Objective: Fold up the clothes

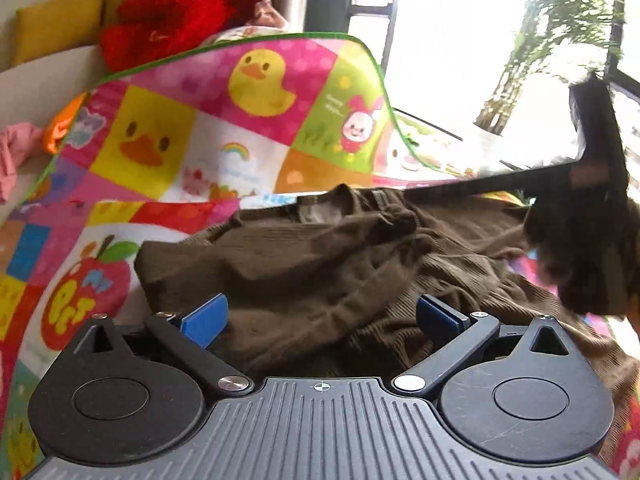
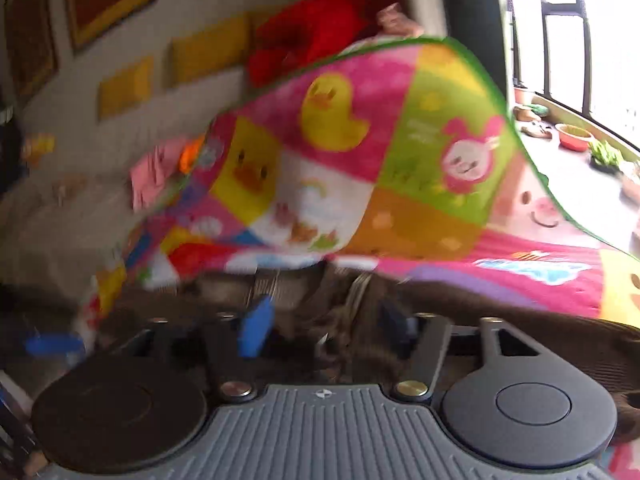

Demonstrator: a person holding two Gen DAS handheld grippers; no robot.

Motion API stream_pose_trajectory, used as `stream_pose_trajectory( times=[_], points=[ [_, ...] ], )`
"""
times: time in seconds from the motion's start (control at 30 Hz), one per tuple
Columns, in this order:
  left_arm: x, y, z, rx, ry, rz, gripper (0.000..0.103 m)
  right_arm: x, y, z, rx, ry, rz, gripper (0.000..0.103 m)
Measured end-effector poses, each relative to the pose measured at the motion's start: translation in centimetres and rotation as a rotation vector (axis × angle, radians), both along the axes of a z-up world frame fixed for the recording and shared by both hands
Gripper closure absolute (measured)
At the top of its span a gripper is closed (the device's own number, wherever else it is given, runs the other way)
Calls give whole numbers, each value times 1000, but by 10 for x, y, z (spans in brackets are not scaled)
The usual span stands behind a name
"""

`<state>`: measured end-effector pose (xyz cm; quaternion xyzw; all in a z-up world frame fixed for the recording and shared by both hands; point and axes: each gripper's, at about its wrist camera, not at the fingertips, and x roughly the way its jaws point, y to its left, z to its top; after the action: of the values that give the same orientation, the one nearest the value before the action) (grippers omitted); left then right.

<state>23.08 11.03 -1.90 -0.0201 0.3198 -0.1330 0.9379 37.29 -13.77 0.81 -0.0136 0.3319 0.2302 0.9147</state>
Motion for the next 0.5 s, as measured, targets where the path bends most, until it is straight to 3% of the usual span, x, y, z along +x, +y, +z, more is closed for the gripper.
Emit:
stream_pose_trajectory(
  times=[0.07,0.1,0.13,0.17,0.3,0.4,0.5],
  points=[
    [0,1,2,-19,-2,10,1,7,16,-21,-56,11,-4,38],
    [-1,3,4,-36,-8,17,1,11,17,-32,-40,38,-5,52],
    [0,5,7,-51,-17,24,1,15,17,-40,-7,70,1,84],
    [0,8,10,-71,-28,30,0,15,16,-41,23,79,13,87],
    [6,18,20,-151,-60,52,0,-4,13,-18,23,-52,35,93],
    [17,16,15,-206,-47,48,0,-5,4,-7,-51,-114,9,93],
    [35,13,-9,-250,60,39,0,11,-3,-27,-138,-42,-30,89]
  ],
)
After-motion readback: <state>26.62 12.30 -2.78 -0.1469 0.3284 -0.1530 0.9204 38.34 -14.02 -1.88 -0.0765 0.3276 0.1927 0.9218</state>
